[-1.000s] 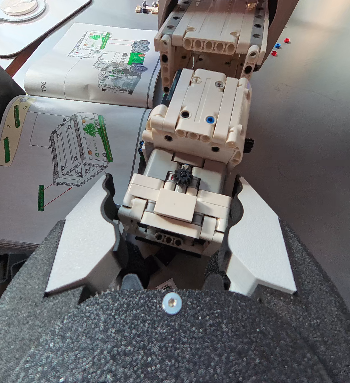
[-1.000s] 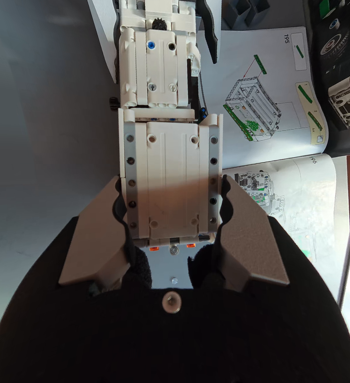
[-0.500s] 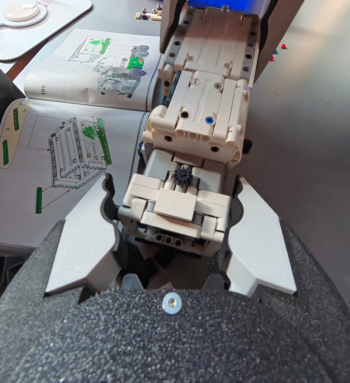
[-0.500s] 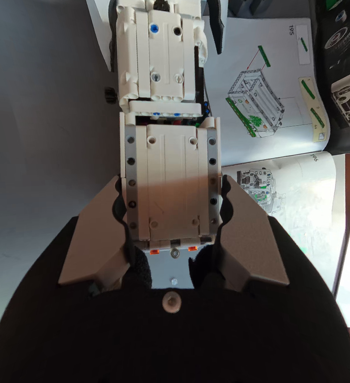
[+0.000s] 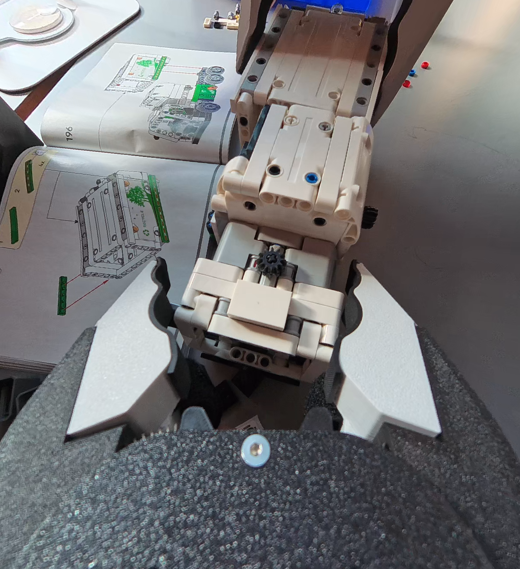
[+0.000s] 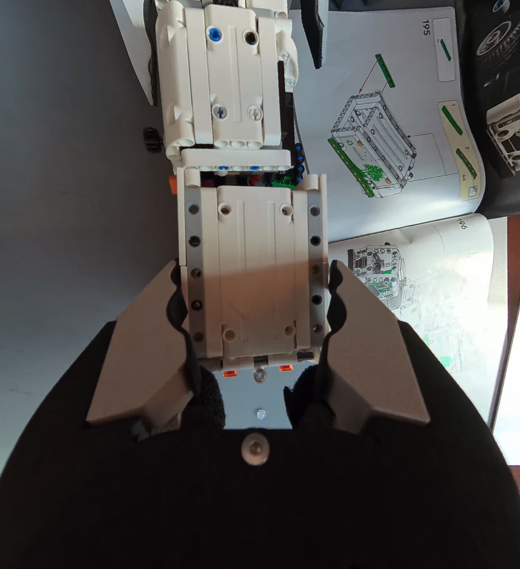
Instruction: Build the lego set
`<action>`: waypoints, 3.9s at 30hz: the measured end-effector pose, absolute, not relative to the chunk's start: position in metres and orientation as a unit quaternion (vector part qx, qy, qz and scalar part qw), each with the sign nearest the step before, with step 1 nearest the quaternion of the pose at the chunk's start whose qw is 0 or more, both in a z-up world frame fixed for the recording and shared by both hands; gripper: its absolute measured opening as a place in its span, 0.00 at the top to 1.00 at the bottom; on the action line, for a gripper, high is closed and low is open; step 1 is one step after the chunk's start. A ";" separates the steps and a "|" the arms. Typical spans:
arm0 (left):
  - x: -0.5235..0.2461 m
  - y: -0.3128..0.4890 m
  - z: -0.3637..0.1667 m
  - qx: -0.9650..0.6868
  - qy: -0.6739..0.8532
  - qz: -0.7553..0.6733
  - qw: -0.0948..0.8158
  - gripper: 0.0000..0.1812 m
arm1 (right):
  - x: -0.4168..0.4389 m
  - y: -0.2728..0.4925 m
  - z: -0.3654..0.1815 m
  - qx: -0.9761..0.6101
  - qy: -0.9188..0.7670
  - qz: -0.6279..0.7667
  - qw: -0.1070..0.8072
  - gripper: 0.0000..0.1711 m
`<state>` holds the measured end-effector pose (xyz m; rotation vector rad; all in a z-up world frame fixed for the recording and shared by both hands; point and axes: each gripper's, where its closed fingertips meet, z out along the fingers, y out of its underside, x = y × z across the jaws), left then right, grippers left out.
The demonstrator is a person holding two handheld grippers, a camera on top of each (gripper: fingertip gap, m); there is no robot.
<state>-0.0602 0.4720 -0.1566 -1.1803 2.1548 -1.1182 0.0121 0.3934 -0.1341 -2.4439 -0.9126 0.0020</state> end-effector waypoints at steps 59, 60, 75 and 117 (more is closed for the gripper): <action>-0.057 0.472 -0.158 -0.434 0.775 -0.392 0.239 0.38 | 0.001 0.395 -0.127 -0.905 -0.353 -0.007 0.238 0.47; -0.057 0.472 -0.158 -0.434 0.775 -0.392 0.239 0.38 | 0.001 0.395 -0.127 -0.906 -0.351 -0.006 0.237 0.46; -0.058 0.472 -0.158 -0.430 0.776 -0.395 0.238 0.38 | 0.023 0.365 -0.113 -0.914 -0.346 0.008 0.211 0.36; -0.056 0.473 -0.155 -0.397 0.762 -0.426 0.285 0.37 | 0.005 0.377 -0.145 -0.825 -0.244 0.226 0.457 0.43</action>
